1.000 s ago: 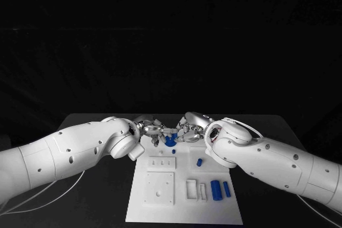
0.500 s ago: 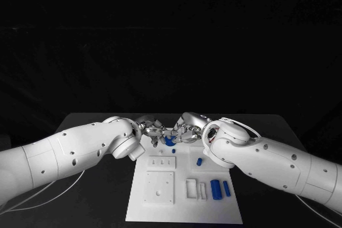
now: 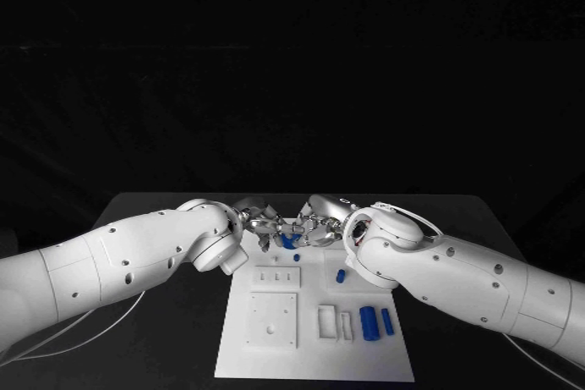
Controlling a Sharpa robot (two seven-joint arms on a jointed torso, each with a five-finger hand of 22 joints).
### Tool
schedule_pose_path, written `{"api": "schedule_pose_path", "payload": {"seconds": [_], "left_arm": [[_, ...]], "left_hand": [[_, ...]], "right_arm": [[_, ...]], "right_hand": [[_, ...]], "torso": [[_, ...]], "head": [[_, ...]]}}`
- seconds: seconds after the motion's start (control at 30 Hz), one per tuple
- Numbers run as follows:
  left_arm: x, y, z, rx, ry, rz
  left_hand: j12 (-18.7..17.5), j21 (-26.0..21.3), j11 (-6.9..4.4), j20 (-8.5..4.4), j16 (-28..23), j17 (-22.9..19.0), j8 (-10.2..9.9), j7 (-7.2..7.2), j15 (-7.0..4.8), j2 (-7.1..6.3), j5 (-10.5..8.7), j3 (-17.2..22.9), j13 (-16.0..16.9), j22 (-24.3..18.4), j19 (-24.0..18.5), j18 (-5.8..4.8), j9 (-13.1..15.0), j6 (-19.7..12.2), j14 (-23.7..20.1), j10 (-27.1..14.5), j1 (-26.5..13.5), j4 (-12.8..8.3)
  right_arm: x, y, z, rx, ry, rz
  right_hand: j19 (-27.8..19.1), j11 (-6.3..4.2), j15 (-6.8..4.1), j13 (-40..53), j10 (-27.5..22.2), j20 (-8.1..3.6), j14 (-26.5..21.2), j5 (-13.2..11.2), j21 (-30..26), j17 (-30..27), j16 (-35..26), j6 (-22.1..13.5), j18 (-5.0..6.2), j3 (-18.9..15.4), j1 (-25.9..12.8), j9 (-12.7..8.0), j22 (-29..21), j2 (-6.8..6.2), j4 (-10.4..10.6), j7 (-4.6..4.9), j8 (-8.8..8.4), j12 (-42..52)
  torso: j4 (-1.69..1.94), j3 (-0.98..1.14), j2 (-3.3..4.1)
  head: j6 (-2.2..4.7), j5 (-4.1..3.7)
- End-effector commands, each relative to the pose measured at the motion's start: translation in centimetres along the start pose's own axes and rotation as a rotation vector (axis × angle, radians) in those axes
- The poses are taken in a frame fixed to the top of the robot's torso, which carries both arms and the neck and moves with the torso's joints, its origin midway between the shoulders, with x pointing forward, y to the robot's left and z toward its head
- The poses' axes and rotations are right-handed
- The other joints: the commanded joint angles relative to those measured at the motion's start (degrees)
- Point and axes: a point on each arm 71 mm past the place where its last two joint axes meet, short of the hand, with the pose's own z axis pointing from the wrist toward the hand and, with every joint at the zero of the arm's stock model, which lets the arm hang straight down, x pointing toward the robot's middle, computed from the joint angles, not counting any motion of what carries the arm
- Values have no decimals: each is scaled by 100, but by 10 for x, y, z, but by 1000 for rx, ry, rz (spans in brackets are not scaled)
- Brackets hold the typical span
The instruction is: Assemble the parts on the task board
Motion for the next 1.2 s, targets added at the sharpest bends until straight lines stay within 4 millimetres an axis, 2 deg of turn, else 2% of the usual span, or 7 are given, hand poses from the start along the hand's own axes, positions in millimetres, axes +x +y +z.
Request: {"api": "schedule_pose_path", "payload": {"seconds": [0.03,0.37,0.7,0.8,0.93,1.07,1.2], "left_arm": [[5,-5,0,10,24,9],[7,-4,0,1,50,17],[8,-4,0,1,56,18],[7,-4,0,-2,55,16],[8,-4,0,-6,59,11],[8,-4,-1,-6,66,9],[9,-4,-1,-6,76,8]], "left_hand": [[-44,-63,24,1,-44,-16,-35,3,-1,76,41,-38,-16,42,47,-83,-70,-54,-55,219,1,-70],[-80,-132,26,6,-56,-33,-35,2,3,88,36,-53,-32,108,58,-86,-140,-42,-60,218,-3,-103],[-122,-235,27,6,-64,-49,-37,0,4,359,154,-92,-52,235,77,-92,-260,-73,-75,215,89,-326],[-135,-258,27,5,-65,-51,-38,-7,4,412,387,-78,-58,262,84,-93,-288,-87,-75,213,110,-376],[-143,-271,26,5,-60,-50,-40,-7,3,485,498,-34,-63,289,90,-94,-319,-102,-75,213,132,-404],[-171,-290,27,-1,-59,-50,-37,-18,-1,586,1032,167,-80,331,89,-95,-362,-140,-81,209,282,-573],[-208,-308,33,1,-59,-49,-30,2,3,649,1378,464,-110,386,81,-90,-342,-188,-90,217,334,-811]], "right_arm": [[1,2,0,-3,13,-18],[2,2,1,0,14,-21],[4,3,1,-4,24,-26],[4,4,1,-6,27,-26],[5,4,1,-7,28,-26],[5,4,2,-7,30,-27],[5,4,2,-5,29,-27]], "right_hand": [[144,-37,-37,-1,-17,-39,-7,38,4,-5,-24,187,-56,7,-24,60,814,40,14,-83,39,-40],[146,-37,-37,0,-19,-40,-5,46,-4,0,-26,185,-56,-2,-25,61,813,48,20,-84,39,-46],[148,-38,-38,1,-19,-40,-5,44,2,2,-28,187,-58,-8,-25,62,816,49,23,-85,40,-47],[147,-37,-38,1,-20,-40,-6,45,-2,-1,-33,184,-57,-11,-30,61,815,51,28,-85,39,-48],[147,-37,-38,1,-20,-40,-6,45,-2,-1,-33,184,-57,-11,-30,61,815,51,28,-85,39,-48],[147,-37,-38,1,-20,-40,-6,45,-2,-1,-33,184,-57,-11,-30,61,815,51,28,-85,39,-48],[147,-37,-38,1,-20,-40,-6,45,-2,-1,-33,184,-57,-11,-30,61,815,51,28,-85,39,-48]], "torso": [[1,0,2],[-1,2,1],[-1,3,3],[0,6,4],[3,3,2],[3,2,3],[-4,4,1]], "head": [[1,-2],[3,-6],[1,-9],[4,-7],[-6,-9],[-17,-8],[-26,-10]]}}
